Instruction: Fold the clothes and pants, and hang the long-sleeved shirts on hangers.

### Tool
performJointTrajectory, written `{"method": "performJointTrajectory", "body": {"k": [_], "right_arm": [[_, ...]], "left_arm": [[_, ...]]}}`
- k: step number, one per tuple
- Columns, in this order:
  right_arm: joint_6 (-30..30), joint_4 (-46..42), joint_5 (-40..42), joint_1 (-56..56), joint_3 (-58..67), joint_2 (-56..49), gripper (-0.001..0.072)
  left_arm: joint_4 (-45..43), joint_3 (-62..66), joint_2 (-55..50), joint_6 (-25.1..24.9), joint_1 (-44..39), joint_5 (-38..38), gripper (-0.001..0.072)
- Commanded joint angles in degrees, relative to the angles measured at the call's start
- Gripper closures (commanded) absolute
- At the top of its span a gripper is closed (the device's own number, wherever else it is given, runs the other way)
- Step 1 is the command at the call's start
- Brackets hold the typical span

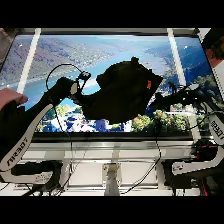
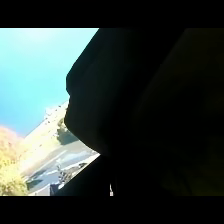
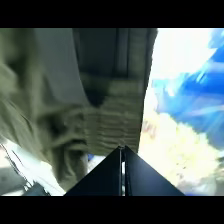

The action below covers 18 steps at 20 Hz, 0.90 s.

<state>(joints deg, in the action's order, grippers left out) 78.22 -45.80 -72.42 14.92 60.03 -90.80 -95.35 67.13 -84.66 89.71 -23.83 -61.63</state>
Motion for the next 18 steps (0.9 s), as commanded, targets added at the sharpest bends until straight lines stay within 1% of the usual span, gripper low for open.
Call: {"method": "performJointTrajectory", "body": {"k": [1, 3, 5, 6, 7, 8, 9, 11, 12, 15, 16, 18], "right_arm": [[0.6, -1.3, 0.1, 3.3, 3.3, 0.3, 0.0705], [0.6, -3.0, 0.5, 3.3, 5.5, 0.3, 0.0703], [0.8, -2.1, -0.9, 3.1, 6.6, 0.3, 0.0696], [0.8, -2.2, -4.0, 2.9, 6.6, 0.3, 0.0607], [0.7, -3.6, -8.1, 2.6, 6.1, 0.1, 0.0394], [0.6, -4.7, -11.0, 2.3, 5.1, 0.1, 0.0374], [0.5, -4.7, -10.7, 2.1, 2.7, 0.2, 0.0404], [0.1, -2.6, -10.5, 1.2, -2.7, -0.1, 0.0396], [-0.2, -2.5, -10.5, 0.5, -5.2, -0.3, 0.0377], [-1.4, -0.6, -8.0, -1.0, -8.2, -0.3, 0.0373], [-1.3, -0.1, -6.8, -1.5, -8.0, -0.3, 0.0344], [0.4, 0.2, -3.4, -3.2, -8.1, -0.3, 0.0218]], "left_arm": [[-2.6, -1.4, 0.0, -3.7, -0.4, -5.2, 0.0701], [-2.6, -2.8, 0.0, -4.7, -2.2, -6.2, 0.0701], [-3.1, -3.5, -0.2, -4.7, -4.3, -5.1, 0.0700], [-4.0, -3.5, -0.1, -4.6, -5.0, -3.9, 0.0700], [-4.5, -3.3, -0.1, -4.4, -5.1, -3.0, 0.0699], [-4.5, -3.2, -0.1, -3.9, -5.1, -2.4, 0.0699], [-4.6, -3.1, -0.1, -3.4, -4.9, -2.4, 0.0699], [-4.5, -3.1, -0.1, -2.9, -4.9, -2.5, 0.0699], [-4.5, -3.1, -0.1, -2.9, -5.0, -2.5, 0.0699], [-4.5, -3.1, 0.0, -2.9, -5.0, -2.5, 0.0699], [-4.5, -3.1, 0.0, -2.9, -5.0, -2.5, 0.0699], [-4.1, -3.1, 0.0, -2.9, -5.0, -2.5, 0.0699]]}}
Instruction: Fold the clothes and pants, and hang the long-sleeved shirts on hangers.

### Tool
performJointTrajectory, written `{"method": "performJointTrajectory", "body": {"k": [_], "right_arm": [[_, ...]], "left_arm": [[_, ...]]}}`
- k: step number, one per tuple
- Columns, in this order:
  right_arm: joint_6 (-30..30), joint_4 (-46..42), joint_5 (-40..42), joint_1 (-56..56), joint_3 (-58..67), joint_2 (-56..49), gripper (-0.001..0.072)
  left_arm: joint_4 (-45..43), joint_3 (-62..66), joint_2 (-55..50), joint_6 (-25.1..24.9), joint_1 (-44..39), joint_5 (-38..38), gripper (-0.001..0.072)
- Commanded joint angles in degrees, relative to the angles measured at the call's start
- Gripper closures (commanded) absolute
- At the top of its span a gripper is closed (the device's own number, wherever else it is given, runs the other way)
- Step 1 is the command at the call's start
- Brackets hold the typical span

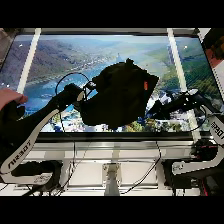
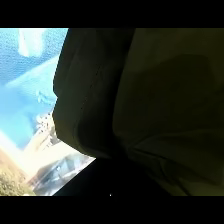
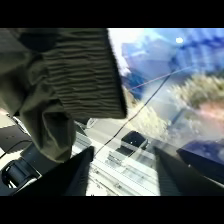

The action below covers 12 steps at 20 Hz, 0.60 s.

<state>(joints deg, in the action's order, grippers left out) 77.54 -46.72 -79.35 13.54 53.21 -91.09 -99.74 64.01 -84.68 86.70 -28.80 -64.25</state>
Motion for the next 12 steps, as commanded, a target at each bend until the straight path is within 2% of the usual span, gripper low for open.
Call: {"method": "performJointTrajectory", "body": {"k": [1, 7, 11, 12], "right_arm": [[1.8, 0.9, 5.3, -2.9, -1.2, 0.0, 0.0188], [10.0, 0.1, 18.1, -10.2, -1.2, 0.0, 0.0188], [10.5, 0.6, 20.9, -12.5, -1.2, 0.0, 0.0196], [10.5, 0.8, 21.0, -12.6, -1.2, 0.0, 0.0271]], "left_arm": [[0.4, 0.0, 0.0, 0.1, 0.0, 0.1, 0.0699], [1.0, 0.0, 0.1, 0.1, 0.0, 0.1, 0.0699], [1.0, 0.0, 0.1, 0.1, 0.0, 0.1, 0.0699], [1.0, 0.0, 0.1, 0.1, 0.0, 0.1, 0.0699]]}}
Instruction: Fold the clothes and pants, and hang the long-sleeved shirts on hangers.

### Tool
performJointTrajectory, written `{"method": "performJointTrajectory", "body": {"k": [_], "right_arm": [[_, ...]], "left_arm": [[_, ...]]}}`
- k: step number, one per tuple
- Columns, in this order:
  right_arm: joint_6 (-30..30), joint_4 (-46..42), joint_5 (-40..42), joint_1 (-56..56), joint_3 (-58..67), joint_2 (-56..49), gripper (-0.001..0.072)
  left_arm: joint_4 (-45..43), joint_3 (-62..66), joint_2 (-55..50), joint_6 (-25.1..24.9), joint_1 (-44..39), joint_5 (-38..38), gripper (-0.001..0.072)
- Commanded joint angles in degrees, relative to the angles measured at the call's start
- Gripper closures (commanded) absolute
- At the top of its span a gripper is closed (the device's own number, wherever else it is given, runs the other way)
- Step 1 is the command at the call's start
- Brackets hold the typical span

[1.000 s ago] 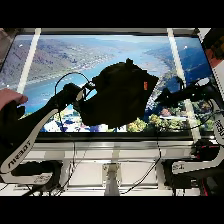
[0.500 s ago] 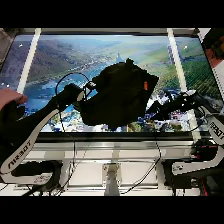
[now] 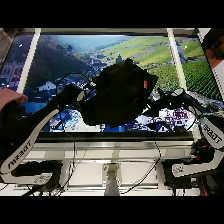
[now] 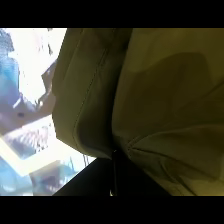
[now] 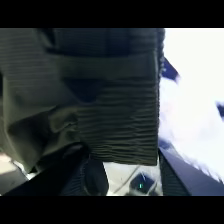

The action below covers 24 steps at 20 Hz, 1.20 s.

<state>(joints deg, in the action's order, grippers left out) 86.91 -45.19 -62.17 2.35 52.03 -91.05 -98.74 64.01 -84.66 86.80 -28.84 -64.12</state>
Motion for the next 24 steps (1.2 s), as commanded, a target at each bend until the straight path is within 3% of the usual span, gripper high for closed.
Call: {"method": "performJointTrajectory", "body": {"k": [1, 3, 4, 5, 12, 18, 21, 24], "right_arm": [[1.1, -0.4, 3.7, -1.4, 0.0, -0.1, 0.0383], [1.1, 0.4, 3.7, -1.4, 0.0, 0.2, 0.0510], [1.1, 0.7, 3.6, -1.4, 0.0, 0.5, 0.0676], [0.9, 0.6, 3.0, -1.4, 0.1, 0.7, 0.0698], [2.5, -7.1, 0.5, 6.5, 4.3, 8.3, 0.0704], [2.4, -14.1, -8.9, 19.0, 5.7, 11.6, 0.0704], [2.0, -20.0, -14.6, 19.4, 5.6, 11.6, 0.0705], [2.1, -23.7, -16.8, 19.4, 5.7, 11.6, 0.0704]], "left_arm": [[0.0, 0.0, 0.0, 0.0, 0.0, 0.0, 0.0699], [0.0, 0.0, 0.0, 0.0, 0.0, 0.0, 0.0699], [0.0, 0.0, 0.0, 0.0, 0.0, 0.0, 0.0699], [0.0, 0.0, 0.0, 0.0, 0.0, 0.0, 0.0699], [-2.7, 0.0, 2.7, 0.0, 0.0, -0.3, 0.0699], [-2.6, 0.0, 4.0, -0.4, -1.7, -1.3, 0.0699], [-2.6, 0.0, 4.0, -5.7, -4.5, -0.8, 0.0698], [-2.6, 0.0, 4.0, -5.8, -6.8, 0.1, 0.0698]]}}
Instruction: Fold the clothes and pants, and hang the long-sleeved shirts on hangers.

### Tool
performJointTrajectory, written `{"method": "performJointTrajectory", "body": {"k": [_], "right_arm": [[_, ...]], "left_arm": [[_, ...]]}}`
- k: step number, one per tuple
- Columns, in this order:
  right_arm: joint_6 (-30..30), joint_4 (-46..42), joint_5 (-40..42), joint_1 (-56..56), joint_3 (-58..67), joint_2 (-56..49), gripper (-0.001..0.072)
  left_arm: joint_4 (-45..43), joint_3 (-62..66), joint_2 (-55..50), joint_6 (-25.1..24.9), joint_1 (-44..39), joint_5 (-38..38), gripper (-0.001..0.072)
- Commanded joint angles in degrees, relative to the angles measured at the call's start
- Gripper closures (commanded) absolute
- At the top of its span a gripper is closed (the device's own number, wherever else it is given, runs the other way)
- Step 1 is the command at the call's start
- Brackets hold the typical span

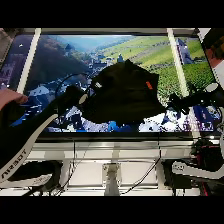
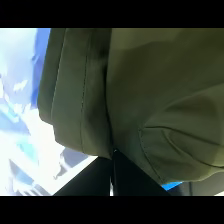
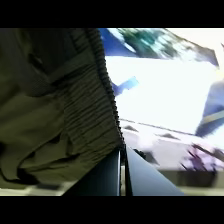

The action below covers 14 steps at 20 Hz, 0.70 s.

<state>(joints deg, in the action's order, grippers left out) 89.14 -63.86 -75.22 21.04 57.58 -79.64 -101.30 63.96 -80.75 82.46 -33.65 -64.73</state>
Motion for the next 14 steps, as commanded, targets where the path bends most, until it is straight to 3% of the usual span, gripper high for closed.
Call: {"method": "performJointTrajectory", "body": {"k": [1, 2, 3, 4, 5, 6, 8, 11, 12, 13, 14], "right_arm": [[-0.1, -5.3, -3.8, 0.7, 0.1, 0.2, 0.0702], [-0.1, -5.4, -3.9, 0.7, 0.1, 0.2, 0.0699], [0.0, -5.3, -3.9, 0.7, 0.1, 0.2, 0.0671], [0.4, -5.3, -4.1, 0.7, 0.2, 0.2, 0.0530], [0.4, -5.2, -4.7, 0.7, 0.2, 0.2, 0.0332], [0.4, -5.2, -5.4, 0.7, 0.4, 0.2, 0.0224], [0.3, -5.2, -6.8, 0.7, 2.2, 0.2, 0.0209], [0.3, -5.2, -5.2, 0.7, 9.2, 0.2, 0.0211], [0.3, -5.1, -2.6, 0.7, 11.7, 0.2, 0.0214], [0.3, -4.6, 1.6, 0.7, 14.3, 0.2, 0.0292], [0.4, -4.1, 4.9, 0.7, 16.2, 0.2, 0.0404]], "left_arm": [[0.0, 0.0, 0.0, -0.9, -2.5, 0.9, 0.0698], [0.0, 0.0, 0.1, 0.8, -2.9, 1.2, 0.0690], [0.4, 0.0, 0.1, 1.3, -3.1, 1.3, 0.0476], [1.1, 0.0, 0.1, 1.4, -3.1, 1.2, 0.0157], [2.4, 0.0, 0.2, 2.5, -3.1, 1.2, 0.0118], [3.2, 0.0, 0.7, 3.3, -3.1, 0.8, 0.0120], [3.4, 0.4, 3.5, 6.3, -3.3, -0.4, 0.0215], [-1.8, 3.9, 10.3, 10.8, -2.1, 4.6, 0.0235], [-3.2, 5.0, 12.4, 12.9, -0.5, 9.7, 0.0349], [-3.0, 5.2, 13.9, 14.0, 1.5, 15.6, 0.0664], [-1.9, 5.2, 14.7, 16.6, 4.0, 21.6, 0.0697]]}}
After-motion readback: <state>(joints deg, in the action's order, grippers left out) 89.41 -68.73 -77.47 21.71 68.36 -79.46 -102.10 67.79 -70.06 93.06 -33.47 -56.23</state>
